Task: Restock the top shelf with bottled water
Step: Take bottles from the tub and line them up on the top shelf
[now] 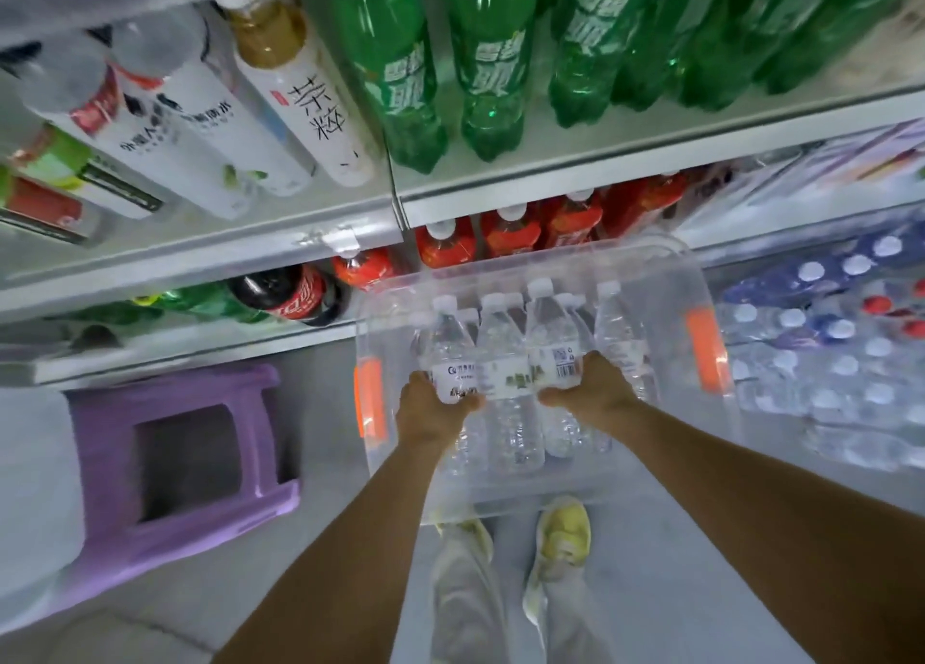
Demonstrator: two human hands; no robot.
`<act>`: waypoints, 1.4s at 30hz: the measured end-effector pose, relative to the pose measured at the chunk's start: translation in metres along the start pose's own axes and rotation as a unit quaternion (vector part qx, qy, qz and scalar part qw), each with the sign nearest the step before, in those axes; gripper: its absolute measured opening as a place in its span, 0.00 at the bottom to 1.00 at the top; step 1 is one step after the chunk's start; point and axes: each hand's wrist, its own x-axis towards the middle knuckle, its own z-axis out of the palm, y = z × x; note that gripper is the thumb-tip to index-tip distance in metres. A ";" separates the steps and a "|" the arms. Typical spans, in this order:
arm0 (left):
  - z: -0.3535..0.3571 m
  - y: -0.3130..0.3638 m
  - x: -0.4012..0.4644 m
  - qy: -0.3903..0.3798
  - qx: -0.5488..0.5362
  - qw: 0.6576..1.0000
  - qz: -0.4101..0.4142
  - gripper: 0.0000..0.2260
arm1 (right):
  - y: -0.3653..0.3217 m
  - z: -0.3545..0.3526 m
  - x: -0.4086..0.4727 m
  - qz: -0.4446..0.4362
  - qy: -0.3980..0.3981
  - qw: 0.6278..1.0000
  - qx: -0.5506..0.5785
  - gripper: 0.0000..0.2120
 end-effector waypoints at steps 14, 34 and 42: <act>-0.087 0.038 -0.131 -0.165 -0.335 0.927 0.028 0.13 | -0.033 -0.061 -0.128 -0.061 -0.207 0.927 0.308 0.18; -0.260 0.129 -0.408 0.019 -0.379 0.867 0.322 0.13 | -0.178 -0.177 -0.404 -0.386 -0.219 0.844 0.300 0.25; -0.344 0.171 -0.491 0.068 -0.348 0.828 0.434 0.11 | -0.260 -0.219 -0.503 -0.524 -0.200 0.799 0.215 0.33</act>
